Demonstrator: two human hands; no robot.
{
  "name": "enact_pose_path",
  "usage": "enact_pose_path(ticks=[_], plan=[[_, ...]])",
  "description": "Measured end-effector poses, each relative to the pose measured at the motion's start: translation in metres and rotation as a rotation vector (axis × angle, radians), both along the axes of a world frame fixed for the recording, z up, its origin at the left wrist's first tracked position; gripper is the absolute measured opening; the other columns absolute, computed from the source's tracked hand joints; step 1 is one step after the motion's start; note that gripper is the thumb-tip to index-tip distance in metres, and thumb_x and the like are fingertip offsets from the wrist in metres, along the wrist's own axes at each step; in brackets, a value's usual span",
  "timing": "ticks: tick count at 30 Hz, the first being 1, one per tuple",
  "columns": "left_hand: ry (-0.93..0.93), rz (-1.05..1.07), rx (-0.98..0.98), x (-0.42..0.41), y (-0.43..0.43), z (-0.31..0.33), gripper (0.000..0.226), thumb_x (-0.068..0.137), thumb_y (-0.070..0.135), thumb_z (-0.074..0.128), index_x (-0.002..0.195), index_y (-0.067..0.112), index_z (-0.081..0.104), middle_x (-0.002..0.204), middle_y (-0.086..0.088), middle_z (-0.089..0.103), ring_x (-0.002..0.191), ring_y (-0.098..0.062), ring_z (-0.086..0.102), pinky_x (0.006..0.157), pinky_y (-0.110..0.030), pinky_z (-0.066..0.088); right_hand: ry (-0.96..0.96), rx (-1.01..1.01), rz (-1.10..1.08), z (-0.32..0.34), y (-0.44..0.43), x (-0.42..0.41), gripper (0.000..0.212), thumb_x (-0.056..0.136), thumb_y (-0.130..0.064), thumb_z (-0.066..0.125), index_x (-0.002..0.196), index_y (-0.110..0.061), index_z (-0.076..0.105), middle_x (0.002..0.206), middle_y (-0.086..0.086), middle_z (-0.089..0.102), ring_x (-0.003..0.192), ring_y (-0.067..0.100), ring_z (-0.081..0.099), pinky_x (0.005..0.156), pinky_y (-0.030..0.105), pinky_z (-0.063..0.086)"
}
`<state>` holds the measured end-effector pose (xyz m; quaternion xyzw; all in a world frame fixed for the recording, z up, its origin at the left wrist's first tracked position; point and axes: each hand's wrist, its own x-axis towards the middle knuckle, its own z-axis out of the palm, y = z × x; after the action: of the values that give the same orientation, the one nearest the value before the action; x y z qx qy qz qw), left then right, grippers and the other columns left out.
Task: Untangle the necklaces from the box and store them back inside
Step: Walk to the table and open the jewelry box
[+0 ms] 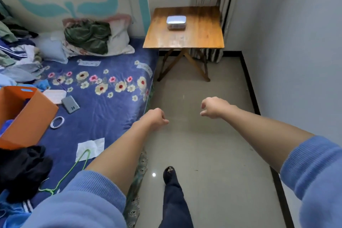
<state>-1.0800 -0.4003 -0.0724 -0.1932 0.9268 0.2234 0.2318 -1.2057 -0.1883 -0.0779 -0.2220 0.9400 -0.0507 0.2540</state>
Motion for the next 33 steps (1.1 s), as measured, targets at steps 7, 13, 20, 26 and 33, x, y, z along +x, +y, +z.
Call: enact_pose_path(ticks=[7, 13, 20, 26, 33], plan=[[-0.004, -0.037, -0.01, -0.152, -0.096, 0.005, 0.029, 0.091, 0.036, 0.057, 0.101, 0.01, 0.066, 0.104, -0.009, 0.067, 0.096, -0.028, 0.063, 0.084, -0.035, 0.053, -0.019, -0.001, -0.077, 0.011, -0.084, -0.138, 0.034, 0.084, -0.039, 0.061, 0.115, -0.026, 0.061, 0.117, 0.003, 0.062, 0.104, 0.027, 0.059, 0.081, 0.034, 0.048], [0.009, -0.091, -0.009, -0.278, -0.143, 0.015, 0.028, 0.092, 0.036, 0.055, 0.101, 0.011, 0.065, 0.099, -0.007, 0.067, 0.092, -0.026, 0.063, 0.078, -0.034, 0.052, 0.018, -0.074, -0.115, 0.032, -0.127, -0.25, 0.035, 0.086, -0.036, 0.058, 0.119, -0.025, 0.06, 0.119, 0.002, 0.061, 0.102, 0.025, 0.059, 0.076, 0.032, 0.046], [-0.005, -0.098, 0.004, -0.423, -0.18, 0.002, 0.032, 0.093, 0.037, 0.054, 0.11, 0.011, 0.064, 0.103, -0.008, 0.066, 0.093, -0.026, 0.063, 0.078, -0.037, 0.055, -0.044, -0.061, -0.155, 0.006, -0.162, -0.399, 0.035, 0.085, -0.037, 0.061, 0.118, -0.025, 0.06, 0.118, 0.002, 0.061, 0.1, 0.024, 0.06, 0.078, 0.033, 0.049], [0.0, -0.037, 0.01, -0.544, -0.21, 0.001, 0.029, 0.093, 0.037, 0.055, 0.107, 0.013, 0.065, 0.099, -0.006, 0.066, 0.092, -0.025, 0.063, 0.082, -0.036, 0.055, -0.05, -0.07, -0.11, -0.001, -0.203, -0.531, 0.036, 0.084, -0.04, 0.062, 0.116, -0.022, 0.062, 0.117, 0.005, 0.063, 0.099, 0.025, 0.06, 0.079, 0.034, 0.051], [-0.078, 0.034, 0.07, -0.634, -0.259, -0.02, 0.031, 0.092, 0.039, 0.056, 0.107, 0.012, 0.063, 0.099, -0.007, 0.064, 0.09, -0.026, 0.063, 0.08, -0.038, 0.055, -0.097, -0.033, -0.063, -0.019, -0.263, -0.627, 0.039, 0.086, -0.043, 0.064, 0.118, -0.02, 0.062, 0.123, 0.007, 0.062, 0.1, 0.026, 0.059, 0.077, 0.033, 0.048]])
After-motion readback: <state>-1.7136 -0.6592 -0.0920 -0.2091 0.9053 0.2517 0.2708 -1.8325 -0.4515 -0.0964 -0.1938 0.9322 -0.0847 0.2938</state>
